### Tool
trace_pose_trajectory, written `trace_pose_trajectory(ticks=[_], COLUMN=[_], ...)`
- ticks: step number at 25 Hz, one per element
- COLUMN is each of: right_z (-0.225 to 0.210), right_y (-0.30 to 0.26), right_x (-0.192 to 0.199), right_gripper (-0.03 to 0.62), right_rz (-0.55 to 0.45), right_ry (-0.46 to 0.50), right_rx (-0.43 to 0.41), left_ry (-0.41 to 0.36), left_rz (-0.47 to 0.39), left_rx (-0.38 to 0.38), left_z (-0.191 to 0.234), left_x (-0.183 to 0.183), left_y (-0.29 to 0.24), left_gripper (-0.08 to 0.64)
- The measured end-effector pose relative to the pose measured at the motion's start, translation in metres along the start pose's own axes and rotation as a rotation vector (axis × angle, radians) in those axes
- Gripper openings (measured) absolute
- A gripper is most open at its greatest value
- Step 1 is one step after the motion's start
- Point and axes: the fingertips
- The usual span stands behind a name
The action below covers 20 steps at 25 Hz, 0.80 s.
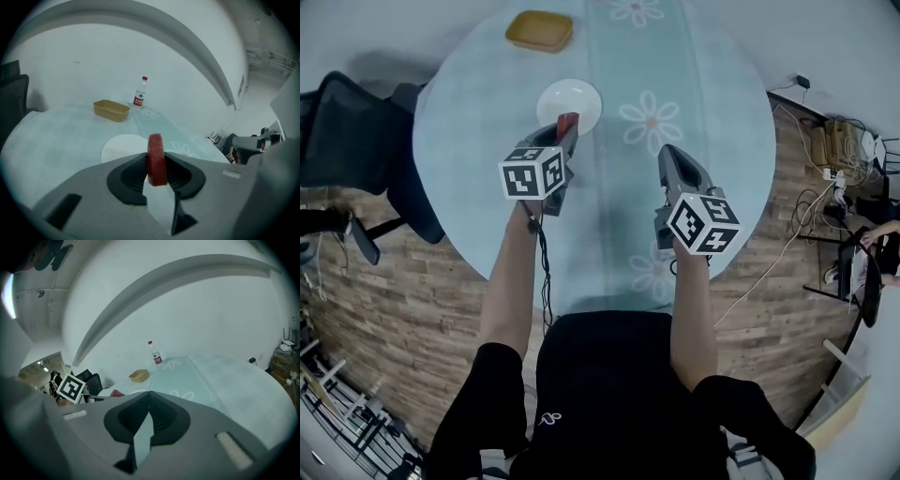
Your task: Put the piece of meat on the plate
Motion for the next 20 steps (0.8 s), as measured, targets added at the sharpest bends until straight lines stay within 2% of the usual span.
trace_pose_trajectory(ticks=[5,9,13,18,20], right_z=[-0.001,0.002,0.002,0.002,0.004], right_y=[-0.014,-0.021,-0.026,-0.028,-0.030], right_x=[0.009,0.017,0.022,0.026,0.026], right_gripper=[0.008,0.008,0.008,0.008,0.008], right_rz=[0.025,0.047,0.062,0.069,0.070], right_ry=[-0.008,-0.005,-0.003,0.001,0.004], right_rx=[-0.003,-0.012,-0.010,-0.004,-0.006], left_ry=[0.015,0.079,0.130,0.129,0.138], left_rz=[0.026,0.071,0.097,0.142,0.134], left_rx=[0.028,0.051,0.042,0.042,0.039], left_z=[0.015,0.023,0.035,0.039,0.042], left_x=[-0.009,-0.004,0.000,0.008,0.007], left_y=[-0.028,-0.046,-0.056,-0.063,-0.063], left_gripper=[0.097,0.097,0.097,0.097,0.097])
Point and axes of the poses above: the fingertips, and each gripper's own axes: y backward along the fingers, z to its left, x out of its underside, and after that the axes turned 8 degrees about -z, right-handed
